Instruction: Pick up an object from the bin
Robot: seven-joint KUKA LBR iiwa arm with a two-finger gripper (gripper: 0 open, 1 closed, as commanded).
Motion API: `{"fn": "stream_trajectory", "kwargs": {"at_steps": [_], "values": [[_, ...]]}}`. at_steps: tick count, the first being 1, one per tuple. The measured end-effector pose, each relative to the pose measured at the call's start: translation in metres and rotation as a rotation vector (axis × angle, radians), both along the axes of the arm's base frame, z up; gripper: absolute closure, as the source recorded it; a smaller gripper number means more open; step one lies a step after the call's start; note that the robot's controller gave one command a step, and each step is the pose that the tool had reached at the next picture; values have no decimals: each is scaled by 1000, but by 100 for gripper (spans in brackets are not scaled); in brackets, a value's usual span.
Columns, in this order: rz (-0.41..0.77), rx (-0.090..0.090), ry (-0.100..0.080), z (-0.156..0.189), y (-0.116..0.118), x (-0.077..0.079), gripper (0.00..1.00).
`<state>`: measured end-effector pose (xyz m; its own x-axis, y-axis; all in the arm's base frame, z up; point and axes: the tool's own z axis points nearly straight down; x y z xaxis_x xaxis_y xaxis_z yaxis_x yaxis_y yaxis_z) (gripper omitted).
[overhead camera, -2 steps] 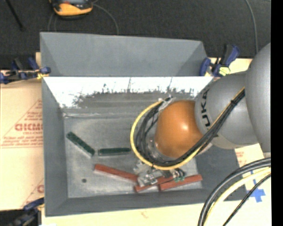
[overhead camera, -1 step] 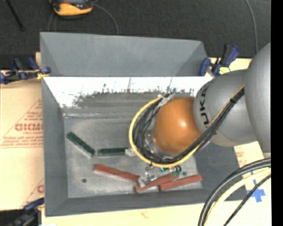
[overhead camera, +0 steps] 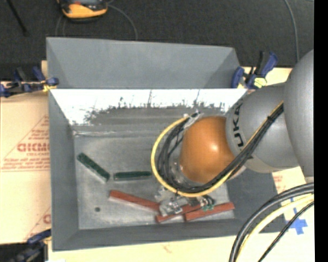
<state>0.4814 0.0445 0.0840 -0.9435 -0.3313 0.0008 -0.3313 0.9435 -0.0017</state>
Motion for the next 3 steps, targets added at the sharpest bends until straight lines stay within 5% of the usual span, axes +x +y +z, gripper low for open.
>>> {"fn": "stream_trajectory", "kwargs": {"at_steps": [1,2,3], "values": [[-1,14,-56,3,5,12,0],[-1,0,0,0,0,0,100],[-1,0,0,0,0,0,100]]}}
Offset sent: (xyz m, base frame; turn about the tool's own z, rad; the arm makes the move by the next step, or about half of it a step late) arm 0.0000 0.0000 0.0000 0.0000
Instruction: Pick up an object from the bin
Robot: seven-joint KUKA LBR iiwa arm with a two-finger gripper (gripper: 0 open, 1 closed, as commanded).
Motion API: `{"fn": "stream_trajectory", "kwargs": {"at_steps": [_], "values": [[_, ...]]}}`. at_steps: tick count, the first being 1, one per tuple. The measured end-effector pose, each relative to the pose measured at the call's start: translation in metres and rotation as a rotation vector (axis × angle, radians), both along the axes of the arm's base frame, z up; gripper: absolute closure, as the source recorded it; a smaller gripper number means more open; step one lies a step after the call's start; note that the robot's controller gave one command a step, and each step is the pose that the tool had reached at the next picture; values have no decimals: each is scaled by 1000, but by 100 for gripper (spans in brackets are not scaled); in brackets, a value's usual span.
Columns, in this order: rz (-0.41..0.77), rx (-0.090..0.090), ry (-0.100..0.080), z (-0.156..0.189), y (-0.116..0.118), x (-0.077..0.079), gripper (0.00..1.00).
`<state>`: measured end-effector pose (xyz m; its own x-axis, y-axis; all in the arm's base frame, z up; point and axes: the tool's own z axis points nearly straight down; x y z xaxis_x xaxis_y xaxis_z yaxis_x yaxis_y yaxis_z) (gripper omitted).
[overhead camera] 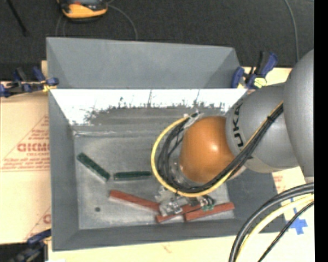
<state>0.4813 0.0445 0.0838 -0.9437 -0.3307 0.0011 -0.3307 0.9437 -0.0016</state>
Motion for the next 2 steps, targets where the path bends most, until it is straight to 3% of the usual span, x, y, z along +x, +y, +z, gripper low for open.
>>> {"fn": "stream_trajectory", "kwargs": {"at_steps": [1,2], "values": [[139,6,-2,10,-4,-4,100],[371,1,0,52,-2,-4,100]]}}
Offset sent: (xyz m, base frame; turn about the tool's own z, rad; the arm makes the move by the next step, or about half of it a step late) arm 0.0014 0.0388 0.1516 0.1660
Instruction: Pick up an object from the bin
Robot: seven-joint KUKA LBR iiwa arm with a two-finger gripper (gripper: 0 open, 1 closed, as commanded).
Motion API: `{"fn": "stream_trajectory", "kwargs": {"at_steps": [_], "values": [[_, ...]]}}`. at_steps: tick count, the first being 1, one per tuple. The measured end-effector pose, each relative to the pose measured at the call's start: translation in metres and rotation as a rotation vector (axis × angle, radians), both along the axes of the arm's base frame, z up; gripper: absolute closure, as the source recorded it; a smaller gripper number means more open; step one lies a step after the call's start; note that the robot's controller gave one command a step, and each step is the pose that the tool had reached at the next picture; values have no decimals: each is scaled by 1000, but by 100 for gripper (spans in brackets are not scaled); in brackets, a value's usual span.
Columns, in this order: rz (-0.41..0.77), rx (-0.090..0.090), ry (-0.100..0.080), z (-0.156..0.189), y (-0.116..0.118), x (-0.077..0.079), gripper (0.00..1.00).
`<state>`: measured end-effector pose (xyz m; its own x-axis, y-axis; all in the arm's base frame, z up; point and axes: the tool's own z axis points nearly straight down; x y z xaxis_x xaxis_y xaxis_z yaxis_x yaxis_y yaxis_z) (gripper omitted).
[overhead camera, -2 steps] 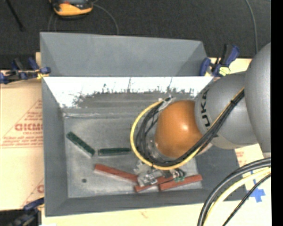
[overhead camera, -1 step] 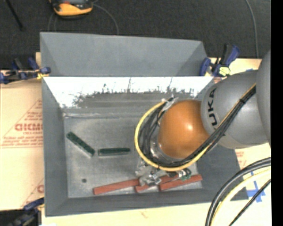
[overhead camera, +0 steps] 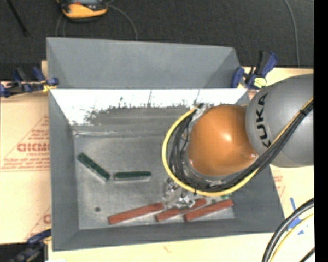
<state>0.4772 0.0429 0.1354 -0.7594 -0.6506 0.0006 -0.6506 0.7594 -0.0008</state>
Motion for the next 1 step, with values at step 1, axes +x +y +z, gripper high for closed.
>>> {"fn": "stream_trajectory", "kwargs": {"at_steps": [1], "values": [[-251,4,-3,-8,56,58,0]]}}
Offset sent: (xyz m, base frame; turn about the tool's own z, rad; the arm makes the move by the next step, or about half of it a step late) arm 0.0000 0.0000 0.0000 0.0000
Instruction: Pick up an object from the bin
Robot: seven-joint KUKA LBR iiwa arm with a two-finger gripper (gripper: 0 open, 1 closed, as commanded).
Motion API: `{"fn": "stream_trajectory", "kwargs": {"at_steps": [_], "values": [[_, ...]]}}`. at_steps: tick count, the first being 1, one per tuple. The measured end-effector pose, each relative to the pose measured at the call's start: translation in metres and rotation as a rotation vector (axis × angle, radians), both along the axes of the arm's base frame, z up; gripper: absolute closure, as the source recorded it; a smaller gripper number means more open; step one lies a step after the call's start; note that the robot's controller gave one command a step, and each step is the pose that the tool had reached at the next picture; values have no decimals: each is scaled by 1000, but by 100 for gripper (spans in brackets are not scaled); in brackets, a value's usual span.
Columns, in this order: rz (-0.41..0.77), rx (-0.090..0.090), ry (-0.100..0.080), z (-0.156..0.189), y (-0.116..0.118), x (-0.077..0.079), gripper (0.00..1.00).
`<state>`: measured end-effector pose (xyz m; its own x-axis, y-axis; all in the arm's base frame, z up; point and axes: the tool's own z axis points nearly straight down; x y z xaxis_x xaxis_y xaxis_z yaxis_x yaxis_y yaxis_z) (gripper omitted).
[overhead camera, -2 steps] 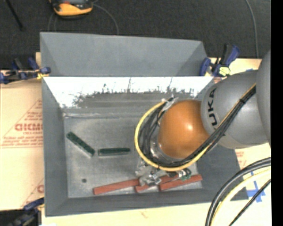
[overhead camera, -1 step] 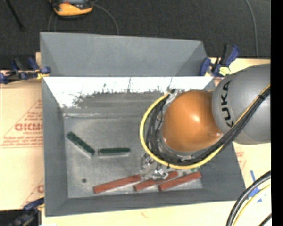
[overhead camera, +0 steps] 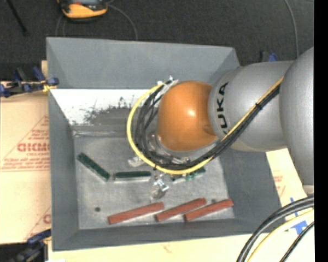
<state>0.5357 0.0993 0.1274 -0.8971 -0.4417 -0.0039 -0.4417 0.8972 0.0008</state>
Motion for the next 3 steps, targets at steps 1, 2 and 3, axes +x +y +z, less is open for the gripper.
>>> {"fn": "stream_trajectory", "kwargs": {"at_steps": [1,2,3], "values": [[-1,1,0,0,0,0,0],[-170,1,3,-49,9,52,100],[-171,1,3,-49,9,52,100]]}}
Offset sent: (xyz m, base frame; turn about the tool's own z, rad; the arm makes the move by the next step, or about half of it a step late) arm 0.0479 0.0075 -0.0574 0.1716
